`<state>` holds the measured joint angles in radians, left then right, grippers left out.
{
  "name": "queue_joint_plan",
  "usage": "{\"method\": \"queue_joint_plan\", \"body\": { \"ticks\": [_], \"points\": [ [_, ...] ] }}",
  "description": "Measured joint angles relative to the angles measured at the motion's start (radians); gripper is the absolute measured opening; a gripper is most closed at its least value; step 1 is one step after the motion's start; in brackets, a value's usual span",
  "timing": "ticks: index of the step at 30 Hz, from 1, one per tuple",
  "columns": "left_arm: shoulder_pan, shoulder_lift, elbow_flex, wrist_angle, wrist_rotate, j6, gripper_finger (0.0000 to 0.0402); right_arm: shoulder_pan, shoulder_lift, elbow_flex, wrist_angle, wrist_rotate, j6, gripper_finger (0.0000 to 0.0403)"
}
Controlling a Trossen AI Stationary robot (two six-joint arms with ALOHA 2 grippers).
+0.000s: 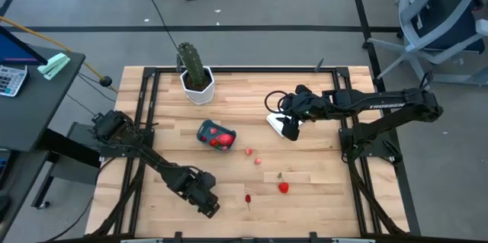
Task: Pick and placing Produce into tupperware
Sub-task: Put the green bell pepper into the blue bin
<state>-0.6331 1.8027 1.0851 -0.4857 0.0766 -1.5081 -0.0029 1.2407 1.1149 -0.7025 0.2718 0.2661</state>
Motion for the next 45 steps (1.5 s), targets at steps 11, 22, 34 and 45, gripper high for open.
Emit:
{"method": "queue_joint_plan", "body": {
  "ticks": [11, 22, 34, 45],
  "points": [
    [0.0, 0.0, 0.0, -0.046, -0.005, 0.0, 0.0278, 0.0, 0.0, 0.0, 0.0, 0.0, 0.0, 0.023],
    [0.001, 0.0, 0.001, -0.05, -0.005, 0.003, 0.0247, 0.002, 0.0, 0.0, 0.013, 0.0, 0.001, 0.023],
    [0.011, -0.002, 0.001, -0.049, -0.195, 0.177, 0.0243, 0.069, 0.0, 0.0, 0.046, 0.0, 0.001, 0.023],
    [0.136, -0.001, 0.037, -0.098, -0.486, 0.392, 0.0244, 0.087, 0.0, 0.0, 0.046, 0.0, 0.003, 0.023]
  ]
}}
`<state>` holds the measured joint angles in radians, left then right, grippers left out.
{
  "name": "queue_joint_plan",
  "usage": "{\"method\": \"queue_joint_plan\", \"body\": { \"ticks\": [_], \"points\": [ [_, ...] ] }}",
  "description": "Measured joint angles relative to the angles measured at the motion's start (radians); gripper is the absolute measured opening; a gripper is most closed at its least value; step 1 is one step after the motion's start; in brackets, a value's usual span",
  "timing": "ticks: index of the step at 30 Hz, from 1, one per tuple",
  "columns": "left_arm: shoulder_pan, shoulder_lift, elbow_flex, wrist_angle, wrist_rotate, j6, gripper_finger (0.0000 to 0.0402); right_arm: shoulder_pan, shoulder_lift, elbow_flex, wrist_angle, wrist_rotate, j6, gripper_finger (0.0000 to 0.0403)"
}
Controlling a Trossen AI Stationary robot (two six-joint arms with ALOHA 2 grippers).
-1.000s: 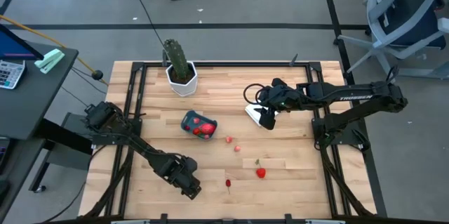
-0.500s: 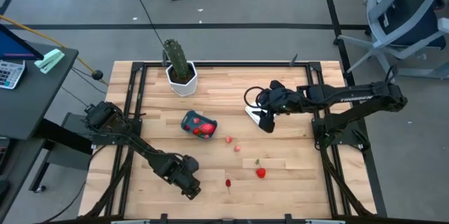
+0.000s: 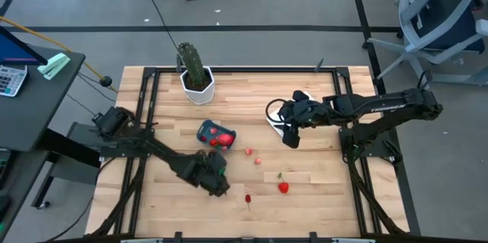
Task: Pick and placing Produce into tupperware
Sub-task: Put the green bell pepper into the blue bin
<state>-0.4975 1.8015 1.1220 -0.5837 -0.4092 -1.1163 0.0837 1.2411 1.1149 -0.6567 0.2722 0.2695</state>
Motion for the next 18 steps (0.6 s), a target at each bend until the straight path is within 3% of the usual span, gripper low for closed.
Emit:
{"method": "queue_joint_plan", "body": {
  "ticks": [10, 18],
  "points": [
    [0.127, 0.0, 0.088, -0.101, -0.034, 0.141, 0.0255, 0.0, 0.0, 0.0, 0.0, 0.011, -0.003, 0.023],
    [0.142, 0.0, 0.249, -0.422, -0.045, 0.133, 0.0245, 0.0, 0.0, 0.0, 0.0, 0.016, -0.035, 0.023]
  ]
}}
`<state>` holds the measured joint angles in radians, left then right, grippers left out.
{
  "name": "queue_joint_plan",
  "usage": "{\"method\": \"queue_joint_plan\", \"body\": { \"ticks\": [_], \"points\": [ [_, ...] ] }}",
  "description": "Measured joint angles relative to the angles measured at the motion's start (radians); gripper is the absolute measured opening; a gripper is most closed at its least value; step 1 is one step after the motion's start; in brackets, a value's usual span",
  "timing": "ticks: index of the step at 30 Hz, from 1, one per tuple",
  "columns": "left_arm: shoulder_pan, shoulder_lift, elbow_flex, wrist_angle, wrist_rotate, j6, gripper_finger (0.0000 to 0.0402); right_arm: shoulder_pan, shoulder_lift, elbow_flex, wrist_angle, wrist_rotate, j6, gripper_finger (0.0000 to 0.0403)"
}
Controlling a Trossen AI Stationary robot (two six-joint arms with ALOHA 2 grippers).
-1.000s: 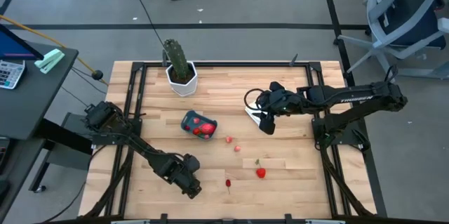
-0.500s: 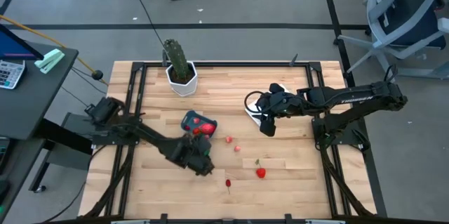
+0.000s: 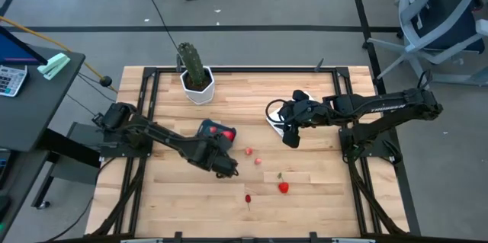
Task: Pick and placing Produce into tupperware
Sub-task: Put the green bell pepper into the blue bin
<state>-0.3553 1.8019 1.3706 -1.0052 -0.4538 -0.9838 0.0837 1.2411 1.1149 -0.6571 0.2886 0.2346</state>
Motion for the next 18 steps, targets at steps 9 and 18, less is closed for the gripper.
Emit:
{"method": "queue_joint_plan", "body": {
  "ticks": [9, 18],
  "points": [
    [0.054, -0.002, 0.032, -0.177, -0.071, -0.1, 0.0252, 0.0, 0.0, 0.0, 0.0, 0.0, -0.002, 0.023],
    [0.175, -0.001, -0.1, -0.089, 0.004, -0.102, 0.0257, 0.0, 0.0, 0.0, 0.0, -0.001, -0.002, 0.023]
  ]
}}
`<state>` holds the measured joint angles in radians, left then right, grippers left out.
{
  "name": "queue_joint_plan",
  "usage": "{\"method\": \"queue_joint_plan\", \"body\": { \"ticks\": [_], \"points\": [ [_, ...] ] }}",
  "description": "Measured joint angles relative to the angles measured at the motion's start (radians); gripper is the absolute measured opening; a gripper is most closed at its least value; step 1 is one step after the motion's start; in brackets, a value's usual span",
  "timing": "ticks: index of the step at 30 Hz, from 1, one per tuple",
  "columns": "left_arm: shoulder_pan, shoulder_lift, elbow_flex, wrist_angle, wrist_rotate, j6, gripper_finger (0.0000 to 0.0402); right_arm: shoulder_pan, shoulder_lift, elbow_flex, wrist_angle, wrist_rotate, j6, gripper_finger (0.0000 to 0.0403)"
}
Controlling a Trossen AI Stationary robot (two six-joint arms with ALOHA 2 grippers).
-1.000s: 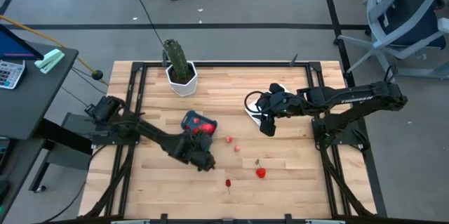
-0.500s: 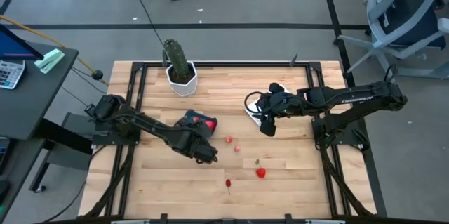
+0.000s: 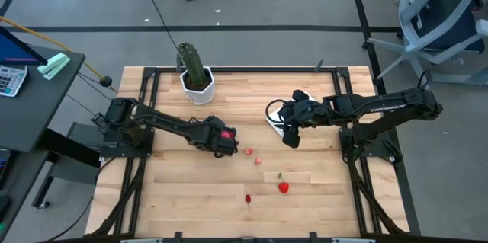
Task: Pick and placing Produce into tupperware
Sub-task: Put the green bell pepper into the blue bin
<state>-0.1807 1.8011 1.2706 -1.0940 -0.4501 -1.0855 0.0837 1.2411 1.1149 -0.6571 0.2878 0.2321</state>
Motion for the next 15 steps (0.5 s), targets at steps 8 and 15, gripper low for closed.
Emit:
{"method": "queue_joint_plan", "body": {
  "ticks": [8, 15],
  "points": [
    [0.053, 0.0, -0.062, 0.099, 0.081, 0.044, 0.0255, 0.0, 0.0, 0.0, -0.001, 0.0, -0.017, 0.023],
    [0.067, 0.001, -0.082, 0.114, 0.091, 0.051, 0.027, 0.0, 0.0, 0.0, -0.001, 0.0, -0.018, 0.023]
  ]
}}
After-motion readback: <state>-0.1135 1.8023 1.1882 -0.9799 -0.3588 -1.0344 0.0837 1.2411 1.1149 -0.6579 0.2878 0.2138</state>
